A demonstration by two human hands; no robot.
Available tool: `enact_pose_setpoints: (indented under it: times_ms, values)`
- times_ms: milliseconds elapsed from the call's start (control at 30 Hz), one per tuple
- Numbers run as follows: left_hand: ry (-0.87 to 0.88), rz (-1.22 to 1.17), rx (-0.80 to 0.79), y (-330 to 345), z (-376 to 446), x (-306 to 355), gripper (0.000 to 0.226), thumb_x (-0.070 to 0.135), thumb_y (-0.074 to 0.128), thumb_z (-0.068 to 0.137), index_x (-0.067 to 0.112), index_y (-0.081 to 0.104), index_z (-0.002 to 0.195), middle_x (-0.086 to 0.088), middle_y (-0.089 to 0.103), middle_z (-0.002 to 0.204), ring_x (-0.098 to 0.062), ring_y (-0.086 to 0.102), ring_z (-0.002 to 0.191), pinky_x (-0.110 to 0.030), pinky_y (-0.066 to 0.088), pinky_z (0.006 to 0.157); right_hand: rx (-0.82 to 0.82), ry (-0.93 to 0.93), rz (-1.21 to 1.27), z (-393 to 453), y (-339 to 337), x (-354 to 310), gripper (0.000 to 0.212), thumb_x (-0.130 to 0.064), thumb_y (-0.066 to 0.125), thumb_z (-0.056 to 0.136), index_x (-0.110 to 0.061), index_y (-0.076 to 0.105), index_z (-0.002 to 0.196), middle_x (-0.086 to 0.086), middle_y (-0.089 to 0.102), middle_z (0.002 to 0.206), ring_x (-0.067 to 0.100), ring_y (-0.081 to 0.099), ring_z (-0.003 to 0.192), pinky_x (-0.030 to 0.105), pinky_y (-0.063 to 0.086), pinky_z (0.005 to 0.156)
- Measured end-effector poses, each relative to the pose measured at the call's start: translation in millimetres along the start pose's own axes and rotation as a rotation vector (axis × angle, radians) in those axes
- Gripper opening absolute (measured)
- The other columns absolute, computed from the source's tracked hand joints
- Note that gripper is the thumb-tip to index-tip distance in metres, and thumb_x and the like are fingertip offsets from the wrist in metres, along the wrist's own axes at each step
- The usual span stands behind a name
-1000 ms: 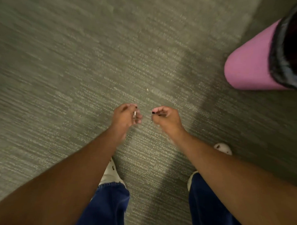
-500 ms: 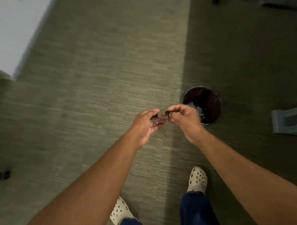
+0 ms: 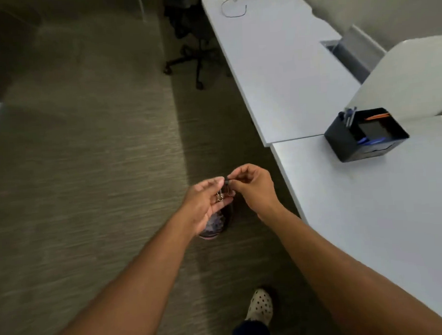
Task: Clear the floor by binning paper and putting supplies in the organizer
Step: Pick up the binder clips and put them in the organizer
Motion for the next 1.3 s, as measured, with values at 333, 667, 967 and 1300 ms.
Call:
enact_pose_setpoints:
  times_ms: [333, 667, 967, 1300]
  values:
    - [-0.074, 0.235, -0.135, 207, 68, -18, 0.027, 0.003, 0.076, 0.089, 0.006, 0.072, 0.116, -0.011, 0.080, 0.095, -0.019, 0.078, 0.078, -0.025, 0.062, 0.068, 0.266, 0.094, 0.159, 39, -195, 28, 0.007, -0.031, 0.077, 0.090, -0.026, 0.077, 0.095, -0.011, 0.078, 0.088, 0.007, 0.076, 0.084, 0.021, 0.063, 0.068]
    - [-0.004, 0.698, -0.305, 331, 113, -57, 0.028, 0.005, 0.075, 0.092, 0.014, 0.070, 0.118, -0.015, 0.077, 0.104, -0.024, 0.080, 0.086, -0.038, 0.066, 0.084, 0.597, 0.471, 0.561, 71, -325, 98, 0.009, -0.023, 0.060, 0.103, -0.024, 0.068, 0.100, 0.003, 0.072, 0.103, 0.019, 0.072, 0.094, 0.024, 0.061, 0.068]
    - [-0.042, 0.866, -0.464, 357, 149, -77, 0.020, 0.004, 0.076, 0.091, 0.012, 0.071, 0.109, -0.014, 0.074, 0.103, -0.029, 0.080, 0.090, -0.043, 0.066, 0.088, 0.459, 0.648, 0.707, 116, -364, 133, 0.039, -0.027, 0.048, 0.110, -0.013, 0.047, 0.146, 0.010, 0.056, 0.139, 0.033, 0.063, 0.121, 0.045, 0.059, 0.100]
    - [-0.128, 0.789, -0.557, 376, 185, -82, 0.025, 0.001, 0.074, 0.092, 0.010, 0.071, 0.115, -0.017, 0.077, 0.106, -0.028, 0.080, 0.093, -0.034, 0.065, 0.082, 0.571, 0.705, 0.829, 148, -368, 160, 0.023, -0.035, 0.064, 0.102, -0.015, 0.071, 0.110, 0.011, 0.069, 0.115, 0.027, 0.067, 0.107, 0.036, 0.061, 0.086]
Point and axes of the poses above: each hand's wrist, its own z-axis towards the middle knuckle, its own y-axis out of the palm, x = y × z, the point moved 4 cm from there along z, towards the middle knuckle
